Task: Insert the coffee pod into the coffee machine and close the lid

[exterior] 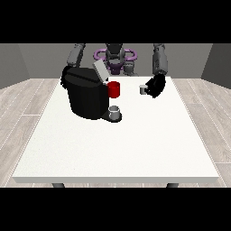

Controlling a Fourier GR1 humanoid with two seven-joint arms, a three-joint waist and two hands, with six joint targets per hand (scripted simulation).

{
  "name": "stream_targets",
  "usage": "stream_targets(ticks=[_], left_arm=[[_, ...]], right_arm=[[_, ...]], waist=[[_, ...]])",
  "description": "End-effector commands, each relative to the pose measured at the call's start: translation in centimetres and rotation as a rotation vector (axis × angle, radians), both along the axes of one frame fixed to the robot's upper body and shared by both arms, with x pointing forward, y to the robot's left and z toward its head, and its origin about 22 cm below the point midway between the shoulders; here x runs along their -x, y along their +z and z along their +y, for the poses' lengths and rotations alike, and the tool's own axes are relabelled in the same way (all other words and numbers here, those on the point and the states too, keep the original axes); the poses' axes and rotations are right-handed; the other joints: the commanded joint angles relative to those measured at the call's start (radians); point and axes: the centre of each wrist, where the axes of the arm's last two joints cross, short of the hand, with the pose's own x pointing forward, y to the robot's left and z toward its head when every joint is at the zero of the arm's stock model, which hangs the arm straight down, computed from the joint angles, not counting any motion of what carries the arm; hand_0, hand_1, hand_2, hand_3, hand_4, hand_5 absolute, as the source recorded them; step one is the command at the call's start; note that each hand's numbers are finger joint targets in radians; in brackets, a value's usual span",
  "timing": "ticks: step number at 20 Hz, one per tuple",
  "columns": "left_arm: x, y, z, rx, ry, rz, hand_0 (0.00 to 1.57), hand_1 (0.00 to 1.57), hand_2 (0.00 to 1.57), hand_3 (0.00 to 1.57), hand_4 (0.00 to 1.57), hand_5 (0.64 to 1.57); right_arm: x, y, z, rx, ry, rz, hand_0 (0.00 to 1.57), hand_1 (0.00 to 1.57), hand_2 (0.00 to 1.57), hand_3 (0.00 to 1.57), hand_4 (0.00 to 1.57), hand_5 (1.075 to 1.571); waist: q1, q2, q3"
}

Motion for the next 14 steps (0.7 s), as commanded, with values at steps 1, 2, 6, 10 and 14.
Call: stream_targets(ticks=[1,2,6,10,14], left_arm=[[-1.6,2.2,-1.8,0.011,-0.034,0.020,1.45,1.45,1.39,1.30,0.58,1.571],[-1.6,2.8,-1.9,-0.004,-0.084,-0.063,1.40,1.40,1.38,1.28,0.60,1.571],[-2.4,4.1,-4.1,0.078,-0.085,-0.019,1.36,1.36,1.38,1.33,0.56,1.571],[-3.8,6.9,-6.8,0.098,-0.075,-0.023,1.45,1.45,1.45,1.39,0.60,1.571],[-2.7,4.7,-7.1,0.063,-0.059,0.043,1.46,1.46,1.47,1.42,0.63,1.571]], right_arm=[[-0.3,-0.6,1.4,-0.009,0.013,0.037,0.00,0.00,0.00,0.00,0.28,1.571],[-0.4,-1.5,-1.1,0.003,-0.013,-0.001,0.00,0.00,0.00,0.00,0.28,1.571],[0.9,-3.1,-1.1,0.008,-0.014,0.048,0.00,0.00,0.00,0.00,0.29,1.571],[0.5,-2.6,-2.2,0.026,0.022,0.062,0.00,0.00,0.00,0.00,0.22,1.571],[1.8,-3.2,-0.1,0.015,0.044,0.107,0.00,0.00,0.00,0.00,0.30,1.571]], waist=[[0.009,-0.042,-0.0003],[0.036,0.013,0.0000],[0.041,-0.060,0.0001],[0.015,-0.073,0.0000],[0.001,-0.148,-0.0003]])
